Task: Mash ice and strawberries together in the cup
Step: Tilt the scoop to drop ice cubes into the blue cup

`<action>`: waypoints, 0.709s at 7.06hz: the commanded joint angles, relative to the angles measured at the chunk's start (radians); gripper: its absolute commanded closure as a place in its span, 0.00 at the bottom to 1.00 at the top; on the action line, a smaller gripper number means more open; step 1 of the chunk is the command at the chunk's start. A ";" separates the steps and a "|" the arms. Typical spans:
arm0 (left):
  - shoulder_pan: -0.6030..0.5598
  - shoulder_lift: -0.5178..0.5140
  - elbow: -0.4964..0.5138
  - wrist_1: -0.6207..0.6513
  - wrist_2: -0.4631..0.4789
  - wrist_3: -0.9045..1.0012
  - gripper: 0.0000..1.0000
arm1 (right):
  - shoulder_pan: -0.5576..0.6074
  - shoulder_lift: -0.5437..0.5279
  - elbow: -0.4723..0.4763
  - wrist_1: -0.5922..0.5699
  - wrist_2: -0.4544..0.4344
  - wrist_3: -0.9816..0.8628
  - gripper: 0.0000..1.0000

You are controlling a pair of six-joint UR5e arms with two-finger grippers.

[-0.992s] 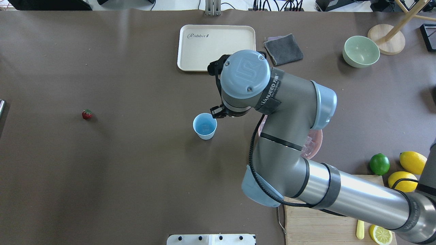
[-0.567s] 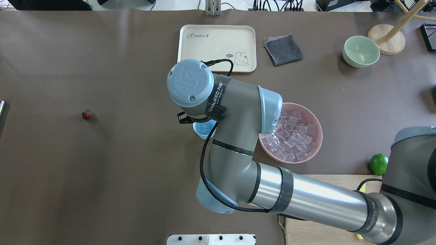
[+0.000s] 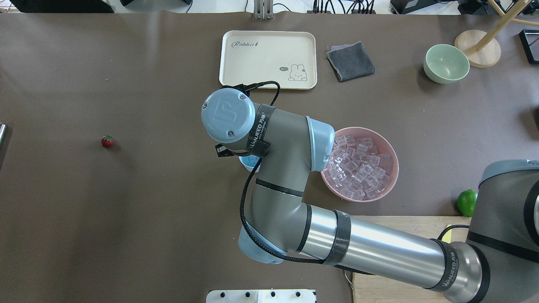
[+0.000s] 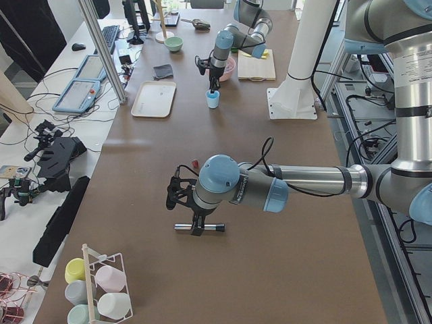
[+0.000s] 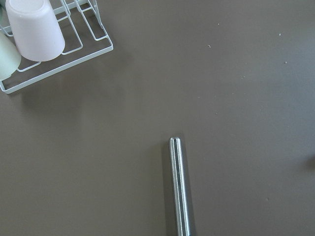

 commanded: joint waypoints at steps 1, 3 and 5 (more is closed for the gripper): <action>0.000 -0.001 0.000 0.000 0.000 0.001 0.01 | 0.002 -0.020 0.001 0.017 -0.003 0.002 0.23; -0.002 -0.001 -0.009 0.000 0.000 -0.001 0.01 | 0.011 -0.075 0.063 0.000 -0.014 -0.024 0.00; -0.002 0.001 -0.012 0.000 -0.002 -0.001 0.01 | 0.019 -0.238 0.283 -0.119 -0.018 -0.136 0.00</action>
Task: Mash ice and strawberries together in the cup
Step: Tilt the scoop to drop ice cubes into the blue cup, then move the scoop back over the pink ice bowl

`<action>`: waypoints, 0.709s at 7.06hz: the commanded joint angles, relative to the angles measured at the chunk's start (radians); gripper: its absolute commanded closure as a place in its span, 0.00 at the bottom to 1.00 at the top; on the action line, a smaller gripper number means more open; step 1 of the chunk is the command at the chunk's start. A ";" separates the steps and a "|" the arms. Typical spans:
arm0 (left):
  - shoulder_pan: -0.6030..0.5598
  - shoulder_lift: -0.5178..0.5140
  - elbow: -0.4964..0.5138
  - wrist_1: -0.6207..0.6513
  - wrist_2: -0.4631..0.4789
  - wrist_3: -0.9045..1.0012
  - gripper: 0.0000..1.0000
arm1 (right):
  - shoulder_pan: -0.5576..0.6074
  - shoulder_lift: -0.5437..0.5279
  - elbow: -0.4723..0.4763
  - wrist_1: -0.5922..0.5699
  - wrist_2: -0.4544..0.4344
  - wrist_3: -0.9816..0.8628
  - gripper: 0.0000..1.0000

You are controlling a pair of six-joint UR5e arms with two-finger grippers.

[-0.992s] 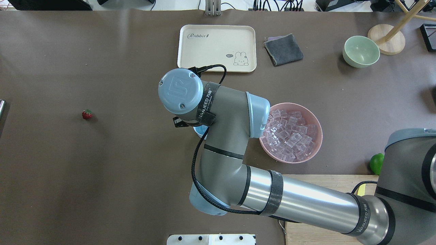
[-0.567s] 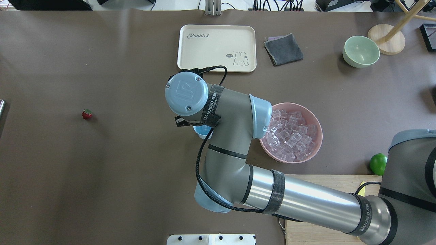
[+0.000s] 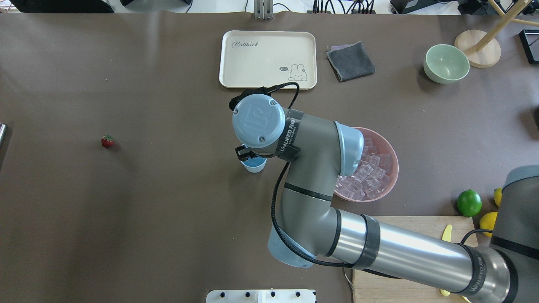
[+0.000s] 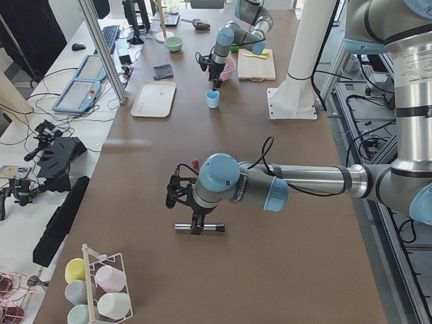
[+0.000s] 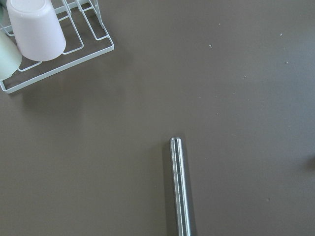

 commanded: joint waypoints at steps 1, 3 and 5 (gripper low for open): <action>-0.002 0.001 -0.010 -0.002 -0.001 0.000 0.01 | 0.029 -0.210 0.237 -0.072 0.003 -0.099 0.00; -0.004 0.035 -0.015 -0.059 -0.001 0.000 0.01 | 0.068 -0.361 0.353 -0.083 0.006 -0.195 0.00; -0.002 0.049 -0.012 -0.080 -0.001 0.000 0.01 | 0.058 -0.440 0.358 -0.069 -0.008 -0.228 0.01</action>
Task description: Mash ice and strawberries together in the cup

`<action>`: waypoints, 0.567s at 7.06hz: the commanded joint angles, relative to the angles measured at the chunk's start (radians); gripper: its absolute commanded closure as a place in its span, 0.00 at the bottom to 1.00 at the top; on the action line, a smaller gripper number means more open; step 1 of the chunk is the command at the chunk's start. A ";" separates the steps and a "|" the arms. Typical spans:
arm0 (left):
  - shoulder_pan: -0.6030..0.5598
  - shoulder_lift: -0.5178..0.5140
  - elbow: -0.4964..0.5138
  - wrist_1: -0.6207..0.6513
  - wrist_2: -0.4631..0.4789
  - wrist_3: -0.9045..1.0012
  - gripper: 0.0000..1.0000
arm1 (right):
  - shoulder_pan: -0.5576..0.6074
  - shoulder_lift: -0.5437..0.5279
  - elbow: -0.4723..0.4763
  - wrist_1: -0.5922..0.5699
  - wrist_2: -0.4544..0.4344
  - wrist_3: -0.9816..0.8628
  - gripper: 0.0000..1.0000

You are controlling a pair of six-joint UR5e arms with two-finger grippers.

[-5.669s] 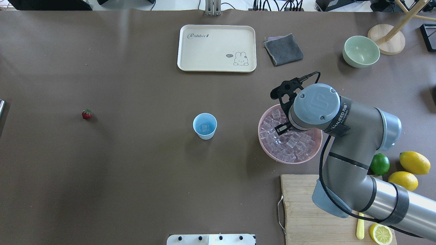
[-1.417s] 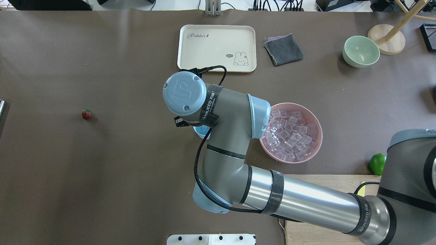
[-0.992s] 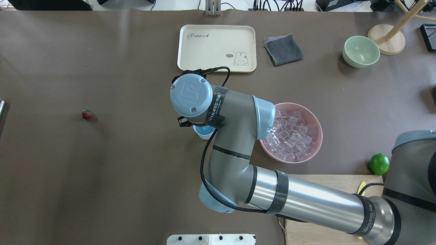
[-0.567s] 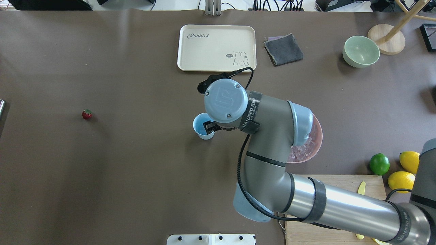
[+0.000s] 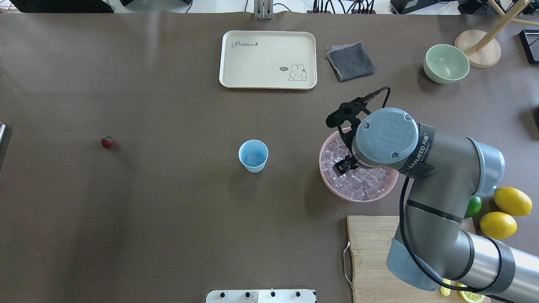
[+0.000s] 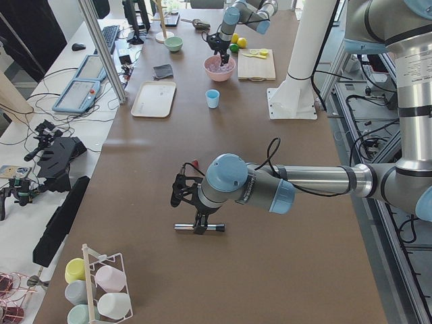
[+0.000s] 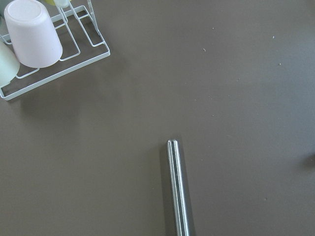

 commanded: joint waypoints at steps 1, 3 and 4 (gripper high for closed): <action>0.001 0.007 -0.001 -0.011 0.000 0.000 0.01 | -0.016 -0.031 -0.005 0.004 -0.003 -0.020 0.01; -0.001 0.007 0.000 -0.011 0.002 0.000 0.01 | -0.022 -0.027 -0.021 0.006 -0.003 -0.034 0.17; -0.001 0.007 -0.003 -0.011 0.000 -0.002 0.01 | -0.010 -0.030 -0.019 0.035 0.001 -0.060 0.36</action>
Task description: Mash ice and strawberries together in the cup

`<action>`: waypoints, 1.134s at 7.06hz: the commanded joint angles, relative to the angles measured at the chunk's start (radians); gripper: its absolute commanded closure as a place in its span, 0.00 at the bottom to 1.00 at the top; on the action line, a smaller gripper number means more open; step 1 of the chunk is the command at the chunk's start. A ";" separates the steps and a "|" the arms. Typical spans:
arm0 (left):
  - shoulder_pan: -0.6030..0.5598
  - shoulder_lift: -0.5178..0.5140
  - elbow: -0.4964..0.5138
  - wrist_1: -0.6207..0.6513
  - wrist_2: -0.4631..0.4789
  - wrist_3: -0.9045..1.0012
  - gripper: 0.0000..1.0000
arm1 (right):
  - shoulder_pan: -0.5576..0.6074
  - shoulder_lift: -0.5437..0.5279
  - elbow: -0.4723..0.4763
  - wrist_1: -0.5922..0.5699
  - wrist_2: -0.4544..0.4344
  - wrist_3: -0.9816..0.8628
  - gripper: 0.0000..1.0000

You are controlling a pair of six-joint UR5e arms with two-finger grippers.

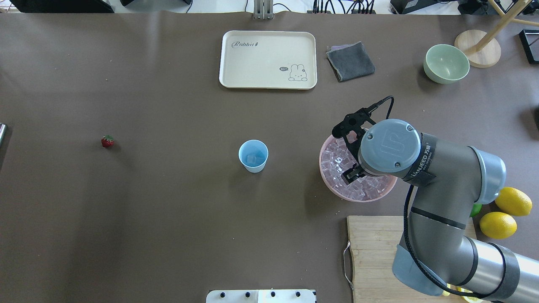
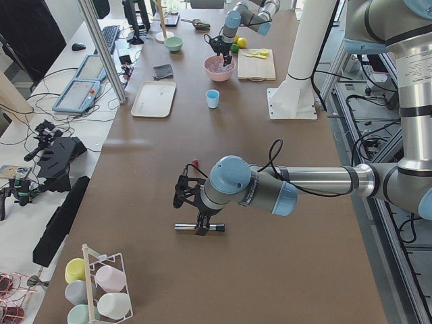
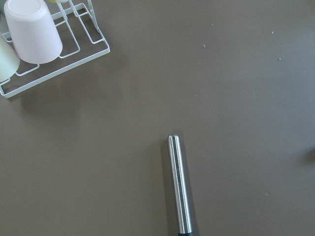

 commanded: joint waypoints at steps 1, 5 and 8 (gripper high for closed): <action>-0.001 0.000 -0.004 0.000 -0.001 -0.001 0.01 | 0.014 0.001 -0.024 0.046 0.008 -0.043 0.38; -0.014 0.000 -0.005 0.000 -0.001 -0.001 0.01 | 0.031 0.010 -0.069 0.112 0.048 -0.061 0.42; -0.016 0.002 -0.010 -0.003 -0.001 0.000 0.01 | 0.040 0.000 -0.069 0.112 0.068 -0.067 0.43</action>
